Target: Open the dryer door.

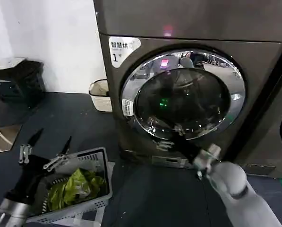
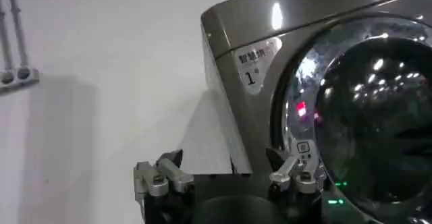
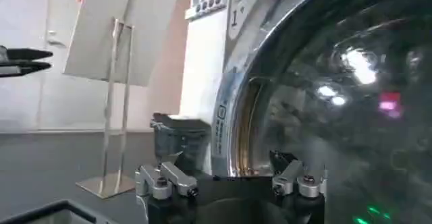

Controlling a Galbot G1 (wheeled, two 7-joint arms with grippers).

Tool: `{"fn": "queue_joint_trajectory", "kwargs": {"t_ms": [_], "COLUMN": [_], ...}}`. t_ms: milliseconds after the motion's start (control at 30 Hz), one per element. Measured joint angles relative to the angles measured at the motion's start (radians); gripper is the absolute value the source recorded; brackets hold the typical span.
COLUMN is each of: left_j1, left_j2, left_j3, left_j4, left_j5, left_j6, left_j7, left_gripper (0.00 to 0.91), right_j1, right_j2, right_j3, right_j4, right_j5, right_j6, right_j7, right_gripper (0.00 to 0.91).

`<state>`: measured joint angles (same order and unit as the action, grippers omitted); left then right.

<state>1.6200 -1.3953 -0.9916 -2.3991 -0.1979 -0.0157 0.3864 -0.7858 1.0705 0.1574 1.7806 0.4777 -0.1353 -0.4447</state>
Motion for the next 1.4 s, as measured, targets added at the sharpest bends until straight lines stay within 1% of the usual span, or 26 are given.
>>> {"fn": "queue_joint_trajectory", "kwargs": {"t_ms": [133, 433, 533, 733, 900, 1000, 1133, 1233, 1333, 1400], "left_j1": [0.001, 0.007, 0.007, 0.001, -0.003, -0.012, -0.032, -0.051, -0.073, -0.086], "left_j2": [0.0, -0.009, -0.008, -0.011, 0.006, 0.015, 0.033, 0.057, 0.092, 0.117], "left_j3": [-0.006, -0.003, -0.004, -0.003, -0.003, -0.003, -0.001, -0.002, 0.003, 0.009], "left_j4": [0.001, 0.001, 0.001, -0.002, 0.004, 0.008, 0.026, 0.052, 0.098, 0.13], "left_j5": [0.012, 0.038, 0.046, 0.058, 0.048, 0.044, 0.058, -0.011, -0.068, -0.096], "left_j6": [-0.001, -0.002, 0.002, 0.016, 0.025, 0.044, 0.055, 0.048, 0.021, 0.006], "left_j7": [0.006, 0.012, 0.016, 0.019, -0.017, -0.048, -0.05, -0.026, -0.012, -0.009], "left_gripper": [0.907, 0.907, 0.907, 0.907, 0.907, 0.907, 0.907, 0.907, 0.907, 0.907], "right_j1": [0.08, 0.202, 0.234, 0.267, 0.286, 0.288, 0.281, 0.267, 0.252, 0.24], "right_j2": [0.03, 0.085, 0.104, 0.135, 0.139, 0.13, 0.108, 0.088, 0.064, 0.046], "right_j3": [-0.059, -0.133, -0.154, -0.179, -0.177, -0.179, -0.182, -0.184, -0.187, -0.182], "right_j4": [-0.078, -0.183, -0.215, -0.26, -0.296, -0.306, -0.3, -0.284, -0.265, -0.249], "right_j5": [0.001, 0.0, 0.002, 0.041, 0.046, 0.05, 0.053, 0.06, 0.093, 0.094], "right_j6": [0.004, 0.004, 0.005, -0.013, -0.005, 0.006, 0.015, 0.021, 0.028, 0.025], "right_j7": [-0.001, -0.005, -0.012, -0.024, -0.091, -0.139, -0.201, -0.26, -0.322, -0.374], "right_gripper": [0.907, 0.907, 0.907, 0.907, 0.907, 0.907, 0.907, 0.907, 0.907, 0.907]}}
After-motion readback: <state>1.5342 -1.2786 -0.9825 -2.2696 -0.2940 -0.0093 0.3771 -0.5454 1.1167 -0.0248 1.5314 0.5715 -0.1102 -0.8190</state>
